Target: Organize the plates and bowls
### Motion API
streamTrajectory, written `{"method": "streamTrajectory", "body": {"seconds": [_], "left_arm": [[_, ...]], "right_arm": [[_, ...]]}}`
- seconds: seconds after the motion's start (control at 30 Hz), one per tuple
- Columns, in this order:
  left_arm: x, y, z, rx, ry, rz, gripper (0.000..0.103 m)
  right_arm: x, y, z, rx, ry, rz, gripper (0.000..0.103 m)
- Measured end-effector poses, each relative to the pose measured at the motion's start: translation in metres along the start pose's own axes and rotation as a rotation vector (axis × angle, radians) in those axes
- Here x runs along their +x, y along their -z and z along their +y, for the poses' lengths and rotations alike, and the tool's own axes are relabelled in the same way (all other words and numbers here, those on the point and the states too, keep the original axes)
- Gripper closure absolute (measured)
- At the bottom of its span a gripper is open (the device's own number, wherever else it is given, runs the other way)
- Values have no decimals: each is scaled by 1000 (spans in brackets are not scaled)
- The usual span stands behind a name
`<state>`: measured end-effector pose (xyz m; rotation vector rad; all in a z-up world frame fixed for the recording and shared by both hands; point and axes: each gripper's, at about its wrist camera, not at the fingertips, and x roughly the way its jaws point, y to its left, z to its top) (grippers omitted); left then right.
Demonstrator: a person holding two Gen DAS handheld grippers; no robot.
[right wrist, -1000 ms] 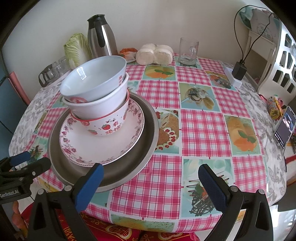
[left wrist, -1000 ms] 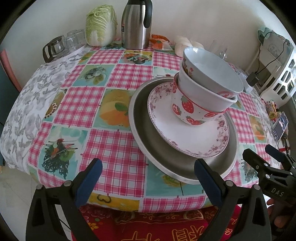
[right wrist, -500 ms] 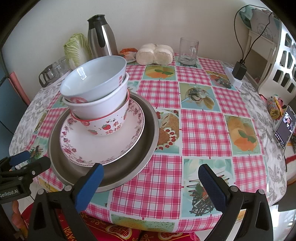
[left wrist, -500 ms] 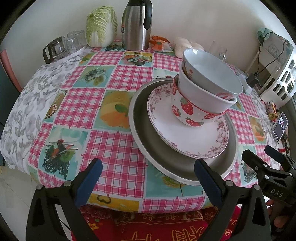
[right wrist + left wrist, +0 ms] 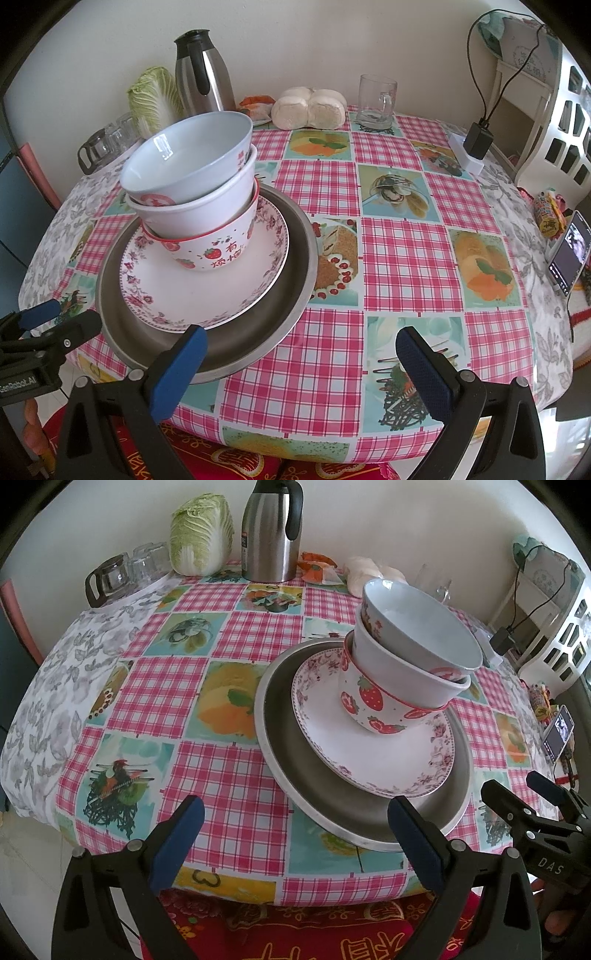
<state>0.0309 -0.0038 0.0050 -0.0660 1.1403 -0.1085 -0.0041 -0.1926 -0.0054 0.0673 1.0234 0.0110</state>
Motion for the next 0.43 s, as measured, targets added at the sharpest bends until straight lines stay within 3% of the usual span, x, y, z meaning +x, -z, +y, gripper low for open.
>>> {"method": "streamTrajectory", "body": {"seconds": [0.43], "left_arm": [[-5, 1, 0, -8, -13, -30, 3]], "right_arm": [[0, 0, 0, 0, -5, 1, 0]]}}
